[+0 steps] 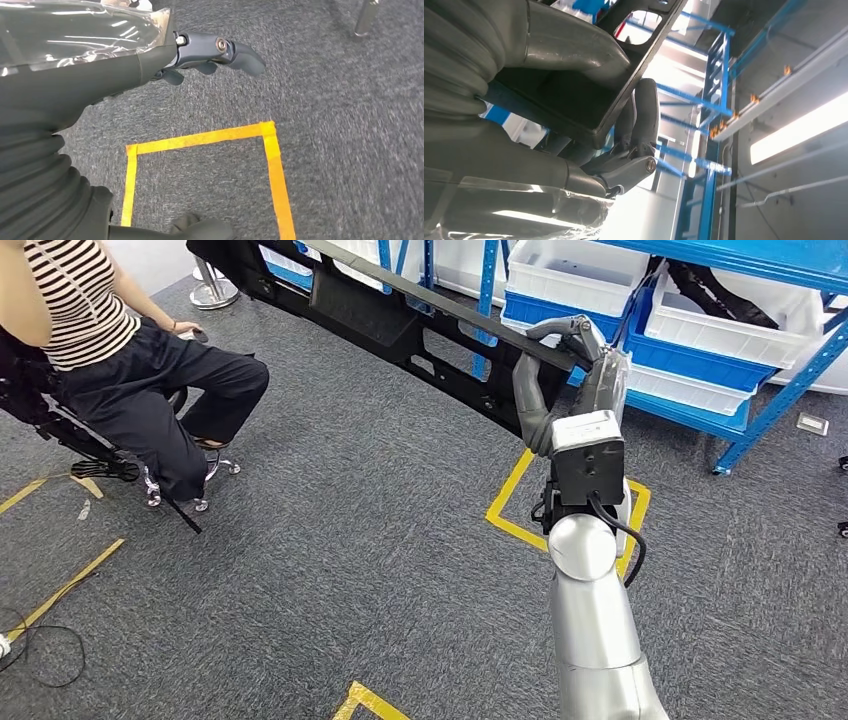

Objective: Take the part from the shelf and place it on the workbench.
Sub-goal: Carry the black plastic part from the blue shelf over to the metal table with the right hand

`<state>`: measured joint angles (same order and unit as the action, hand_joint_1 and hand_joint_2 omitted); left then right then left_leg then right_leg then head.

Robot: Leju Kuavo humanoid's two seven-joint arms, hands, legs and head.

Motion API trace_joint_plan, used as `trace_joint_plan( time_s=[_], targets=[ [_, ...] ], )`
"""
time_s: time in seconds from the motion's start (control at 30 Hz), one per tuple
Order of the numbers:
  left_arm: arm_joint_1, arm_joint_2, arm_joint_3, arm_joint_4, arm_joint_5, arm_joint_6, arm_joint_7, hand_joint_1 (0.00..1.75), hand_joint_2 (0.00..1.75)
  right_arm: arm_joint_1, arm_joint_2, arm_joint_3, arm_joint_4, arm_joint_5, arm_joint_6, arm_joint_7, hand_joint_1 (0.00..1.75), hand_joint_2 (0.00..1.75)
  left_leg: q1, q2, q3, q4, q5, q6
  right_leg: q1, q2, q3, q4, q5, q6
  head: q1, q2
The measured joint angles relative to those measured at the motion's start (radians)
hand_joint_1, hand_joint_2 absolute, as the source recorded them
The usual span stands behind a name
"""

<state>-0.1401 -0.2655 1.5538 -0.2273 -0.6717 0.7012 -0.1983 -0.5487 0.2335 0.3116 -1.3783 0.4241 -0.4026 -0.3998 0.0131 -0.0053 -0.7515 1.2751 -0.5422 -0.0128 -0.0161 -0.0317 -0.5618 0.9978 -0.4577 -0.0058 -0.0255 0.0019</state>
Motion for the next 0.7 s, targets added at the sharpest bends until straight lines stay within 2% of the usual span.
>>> trace_joint_plan(
  time_s=[0.03, 0.07, 0.1, 0.17, 0.2, 0.23, 0.3, 0.37, 0.43, 0.5, 0.53, 0.57, 0.6, 0.63, 0.7],
  targets=[
    [0.000, 0.001, 0.000, 0.001, 0.003, 0.000, -0.006, 0.00, 1.75, -0.002, 0.002, 0.004, 0.005, 0.001, 0.002, 0.001, 1.75, 1.75, 0.002, 0.002, -0.006, 0.011, 0.005, -0.001, 0.000, -0.010, 0.000, 0.000, 0.000, 0.000, 0.000, 0.000],
    [0.000, 0.001, 0.000, 0.002, 0.005, 0.000, -0.008, 0.00, 1.75, -0.004, 0.005, 0.007, 0.010, 0.002, 0.003, 0.002, 1.75, 1.75, 0.003, 0.006, 0.011, -0.021, 0.028, -0.001, 0.000, -0.020, 0.000, 0.000, 0.000, 0.000, 0.000, 0.000],
    [0.000, 0.002, 0.000, 0.002, 0.005, 0.000, -0.010, 0.00, 1.75, -0.008, 0.008, 0.010, 0.014, 0.004, 0.004, 0.003, 1.75, 1.75, 0.004, 0.017, 0.045, -0.085, 0.060, 0.000, 0.000, -0.029, 0.001, 0.000, -0.001, 0.001, 0.000, 0.000],
    [-0.001, 0.002, 0.000, 0.002, 0.001, 0.000, -0.005, 0.00, 1.75, -0.019, 0.014, 0.017, 0.021, 0.005, 0.005, 0.004, 1.75, 1.75, 0.000, 0.058, 0.118, -0.221, 0.107, 0.006, 0.007, -0.043, 0.002, 0.001, -0.004, 0.006, 0.000, 0.000],
    [-0.002, 0.002, 0.000, 0.002, -0.002, 0.000, 0.000, 0.00, 1.75, -0.026, 0.017, 0.020, 0.025, 0.005, 0.006, 0.004, 1.75, 1.75, -0.003, 0.071, 0.137, -0.258, 0.116, 0.011, 0.012, -0.050, 0.002, 0.001, -0.006, 0.009, 0.002, 0.000],
    [-0.002, 0.000, 0.000, 0.000, -0.004, 0.000, 0.009, 0.00, 1.75, -0.033, 0.020, 0.023, 0.028, 0.005, 0.006, 0.004, 1.75, 1.75, -0.007, 0.073, 0.142, -0.271, 0.116, 0.016, 0.015, -0.057, 0.003, 0.000, -0.007, 0.013, 0.004, 0.000],
    [-0.001, -0.005, 0.001, -0.007, -0.007, 0.000, 0.026, 0.00, 1.75, -0.045, 0.028, 0.028, 0.038, 0.004, 0.008, 0.005, 1.75, 1.75, -0.008, 0.050, 0.140, -0.273, 0.121, 0.028, 0.015, -0.070, 0.004, 0.000, -0.010, 0.023, 0.007, 0.000],
    [-0.001, -0.011, 0.001, -0.016, -0.011, 0.001, 0.038, 0.00, 1.75, -0.054, 0.035, 0.033, 0.047, 0.003, 0.011, 0.005, 1.75, 1.75, -0.005, 0.029, 0.141, -0.279, 0.128, 0.043, 0.012, -0.044, -0.010, 0.035, -0.033, 0.028, 0.009, 0.000],
    [-0.001, -0.016, 0.001, -0.024, -0.013, 0.001, 0.044, 0.00, 1.75, -0.059, 0.037, 0.035, 0.057, 0.001, 0.012, 0.005, 1.75, 1.75, -0.004, 0.007, 0.140, -0.280, 0.133, 0.053, 0.009, 0.005, -0.063, 0.152, -0.088, 0.022, 0.012, 0.000],
    [0.000, -0.021, 0.001, -0.033, -0.013, 0.001, 0.054, 0.00, 1.75, -0.059, 0.035, 0.037, 0.068, -0.003, 0.014, 0.004, 1.75, 1.75, -0.006, -0.020, 0.138, -0.280, 0.135, 0.057, 0.009, 0.026, -0.128, 0.283, -0.133, 0.020, 0.014, 0.000],
    [0.001, -0.023, 0.001, -0.039, -0.013, 0.001, 0.061, 0.00, 1.75, -0.060, 0.036, 0.038, 0.075, -0.004, 0.016, 0.003, 1.75, 1.75, -0.006, -0.034, 0.137, -0.280, 0.136, 0.058, 0.009, 0.028, -0.142, 0.306, -0.135, 0.023, 0.014, 0.000],
    [0.002, -0.026, 0.002, -0.046, -0.013, 0.001, 0.068, 0.00, 1.75, -0.062, 0.037, 0.041, 0.082, -0.005, 0.019, 0.002, 1.75, 1.75, -0.007, -0.048, 0.138, -0.279, 0.136, 0.058, 0.009, 0.030, -0.135, 0.286, -0.120, 0.028, 0.014, 0.000],
    [0.003, -0.029, 0.002, -0.053, -0.012, 0.001, 0.073, 0.00, 1.75, -0.064, 0.039, 0.044, 0.088, -0.005, 0.022, 0.002, 1.75, 1.75, -0.007, -0.061, 0.138, -0.279, 0.136, 0.057, 0.009, 0.035, -0.109, 0.227, -0.092, 0.034, 0.014, 0.000],
    [0.003, -0.032, 0.002, -0.059, -0.012, 0.001, 0.078, 0.00, 1.75, -0.069, 0.042, 0.048, 0.093, -0.006, 0.023, 0.001, 1.75, 1.75, -0.007, -0.074, 0.138, -0.278, 0.137, 0.057, 0.008, 0.049, -0.072, 0.147, -0.059, 0.037, 0.014, 0.000],
    [0.003, -0.040, 0.002, -0.069, -0.011, 0.001, 0.087, 0.00, 1.75, -0.079, 0.050, 0.054, 0.102, -0.009, 0.025, -0.001, 1.75, 1.75, -0.009, -0.094, 0.135, -0.275, 0.138, 0.051, 0.009, 0.077, -0.017, 0.028, -0.013, 0.032, 0.014, 0.000]
  ],
)
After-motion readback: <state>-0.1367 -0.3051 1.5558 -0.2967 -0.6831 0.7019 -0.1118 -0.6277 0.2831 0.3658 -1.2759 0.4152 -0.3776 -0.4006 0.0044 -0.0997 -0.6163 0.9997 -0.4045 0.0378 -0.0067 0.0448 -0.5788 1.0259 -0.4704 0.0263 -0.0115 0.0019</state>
